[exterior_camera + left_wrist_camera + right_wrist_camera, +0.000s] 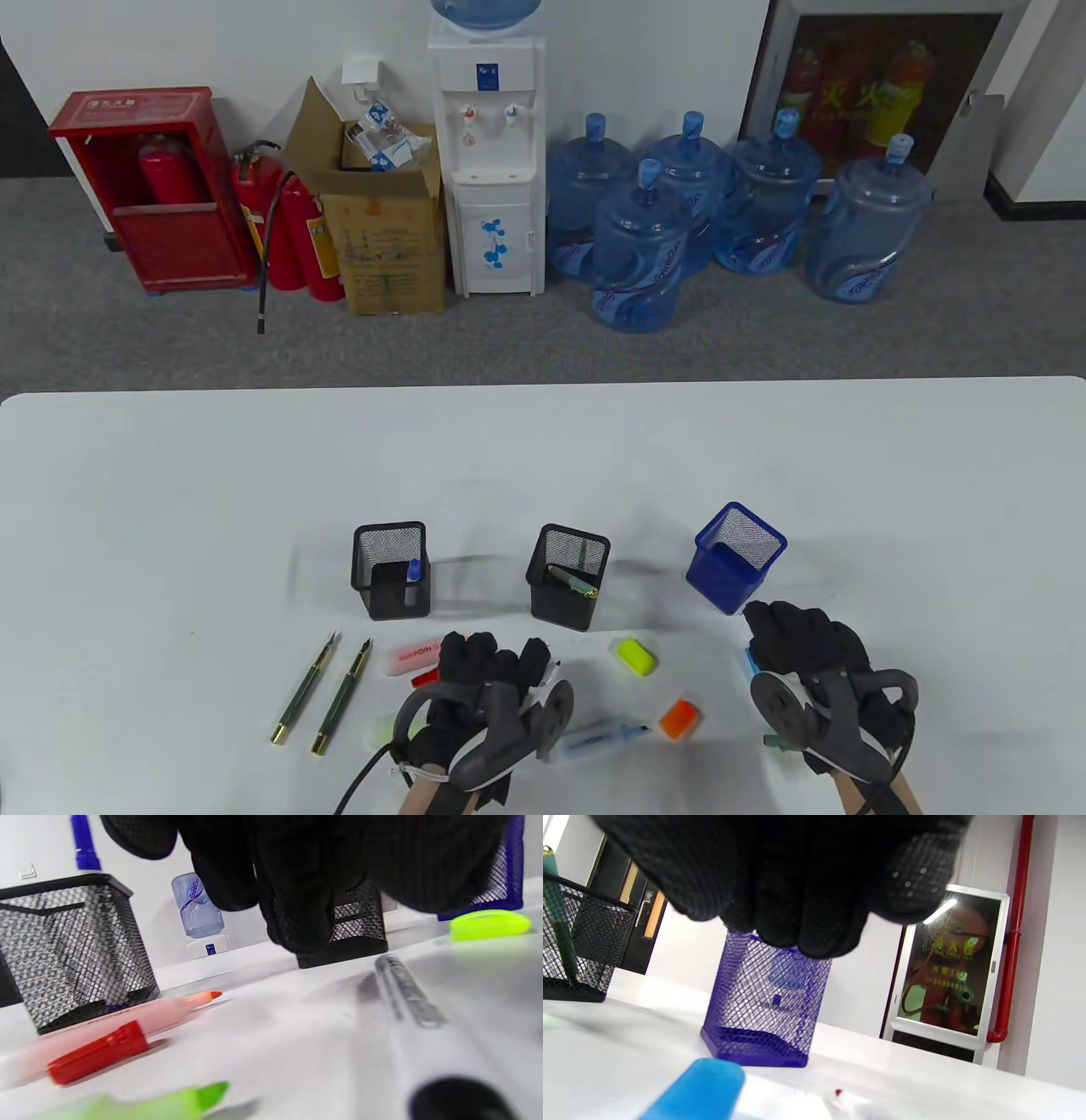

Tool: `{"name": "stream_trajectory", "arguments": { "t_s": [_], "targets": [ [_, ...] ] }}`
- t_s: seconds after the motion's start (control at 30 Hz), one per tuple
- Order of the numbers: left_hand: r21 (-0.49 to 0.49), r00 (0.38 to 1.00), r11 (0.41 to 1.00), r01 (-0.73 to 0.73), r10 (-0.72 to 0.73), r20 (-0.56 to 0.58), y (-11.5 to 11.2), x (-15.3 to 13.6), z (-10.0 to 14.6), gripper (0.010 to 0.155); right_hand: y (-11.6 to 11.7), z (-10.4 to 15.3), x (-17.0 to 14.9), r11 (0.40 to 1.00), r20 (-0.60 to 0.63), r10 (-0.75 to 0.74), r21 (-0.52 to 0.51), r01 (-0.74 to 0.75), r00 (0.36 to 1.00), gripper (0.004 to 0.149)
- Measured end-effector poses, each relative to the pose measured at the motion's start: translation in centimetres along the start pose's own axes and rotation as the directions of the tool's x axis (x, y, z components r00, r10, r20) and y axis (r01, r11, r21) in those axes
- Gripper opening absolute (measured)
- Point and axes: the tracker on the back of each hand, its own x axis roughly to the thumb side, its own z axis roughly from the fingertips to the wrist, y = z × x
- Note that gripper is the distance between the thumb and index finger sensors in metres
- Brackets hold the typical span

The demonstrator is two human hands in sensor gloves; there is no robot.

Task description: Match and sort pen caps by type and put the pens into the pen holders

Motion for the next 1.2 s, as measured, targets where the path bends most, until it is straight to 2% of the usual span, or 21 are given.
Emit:
{"name": "stream_trajectory", "arguments": {
  "t_s": [0.3, 0.37, 0.5, 0.6, 0.73, 0.83, 0.97, 1.03, 1.2],
  "targets": [
    [-0.142, 0.996, 0.986, 0.086, -0.089, -0.012, -1.7, 1.7, -0.7, 0.077, 0.1, 0.1, -0.9, 1.000, -0.038, -0.001, 0.021, 0.002, 0.999, 0.048],
    [-0.112, 0.994, 0.988, 0.104, -0.106, -0.013, -1.8, 1.9, -0.7, 0.074, 0.1, 0.1, -0.9, 1.000, -0.039, 0.003, 0.024, -0.002, 0.999, 0.048],
    [-0.112, 0.996, 0.989, 0.092, -0.092, 0.001, -1.9, 2.3, -0.6, 0.071, 0.1, 0.0, -1.0, 1.000, -0.042, 0.000, 0.031, 0.002, 0.999, 0.046],
    [-0.112, 0.998, 0.991, 0.069, -0.068, 0.008, -1.9, 2.1, -0.5, 0.070, 0.2, 0.0, -1.3, 0.996, -0.034, -0.011, 0.086, 0.014, 0.999, 0.044],
    [-0.060, 1.000, 0.998, 0.023, -0.023, -0.006, -0.8, 1.2, -0.1, 0.067, 0.5, 0.1, -1.8, 0.983, -0.001, -0.001, 0.182, 0.001, 1.000, 0.042],
    [0.002, 1.000, 1.000, -0.011, 0.011, 0.006, -0.2, 0.8, 0.5, 0.066, 1.0, 0.0, -2.1, 0.952, 0.031, -0.030, 0.305, 0.019, 0.999, 0.042],
    [0.033, 1.000, 0.999, 0.014, -0.014, 0.014, -0.2, 0.4, 0.8, 0.064, 1.5, 0.2, -1.8, 0.917, 0.091, -0.020, 0.399, -0.018, 0.996, 0.045],
    [0.033, 1.000, 0.999, 0.006, -0.007, 0.016, -0.3, 0.1, 0.9, 0.064, 1.7, 0.2, -1.5, 0.899, 0.115, -0.024, 0.437, -0.029, 0.993, 0.045],
    [0.047, 1.000, 0.999, 0.011, -0.012, 0.022, -0.4, -0.1, 0.9, 0.064, 2.2, 0.3, -0.9, 0.891, 0.153, -0.012, 0.451, -0.058, 0.988, 0.045]
  ]
}}
